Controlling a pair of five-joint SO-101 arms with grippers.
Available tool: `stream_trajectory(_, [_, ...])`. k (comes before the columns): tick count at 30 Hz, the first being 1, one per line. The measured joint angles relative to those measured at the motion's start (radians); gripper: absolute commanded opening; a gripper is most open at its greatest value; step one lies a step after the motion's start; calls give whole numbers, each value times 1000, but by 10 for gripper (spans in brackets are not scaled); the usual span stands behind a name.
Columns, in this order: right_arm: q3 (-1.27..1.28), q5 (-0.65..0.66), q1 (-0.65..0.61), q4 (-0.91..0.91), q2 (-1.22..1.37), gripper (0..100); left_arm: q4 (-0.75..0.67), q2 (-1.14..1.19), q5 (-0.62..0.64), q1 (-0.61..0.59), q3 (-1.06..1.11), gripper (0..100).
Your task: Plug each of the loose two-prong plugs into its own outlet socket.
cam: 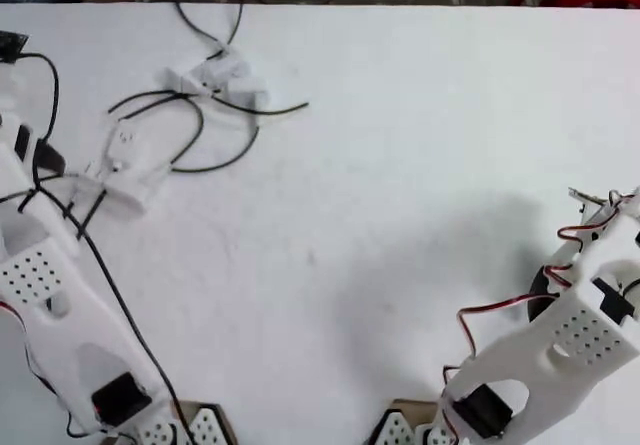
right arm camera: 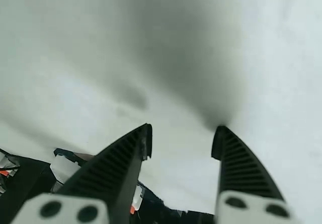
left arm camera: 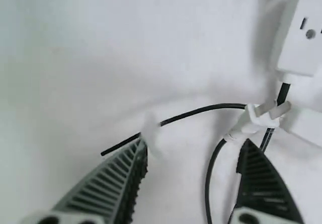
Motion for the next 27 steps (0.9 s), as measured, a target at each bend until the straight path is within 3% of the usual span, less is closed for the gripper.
stream_trajectory(9, [0, 0, 0, 0, 0, 199, 8, 86, 32, 54, 140, 286])
stream_trajectory(16, [0, 0, 0, 0, 0, 199, -26, 204, 43, 61, 115, 284])
stream_trajectory(24, [0, 0, 0, 0, 0, 199, -38, 330, 43, 72, -20, 32])
stream_trajectory(27, [0, 0, 0, 0, 0, 199, 5, 359, 43, 84, -83, 31])
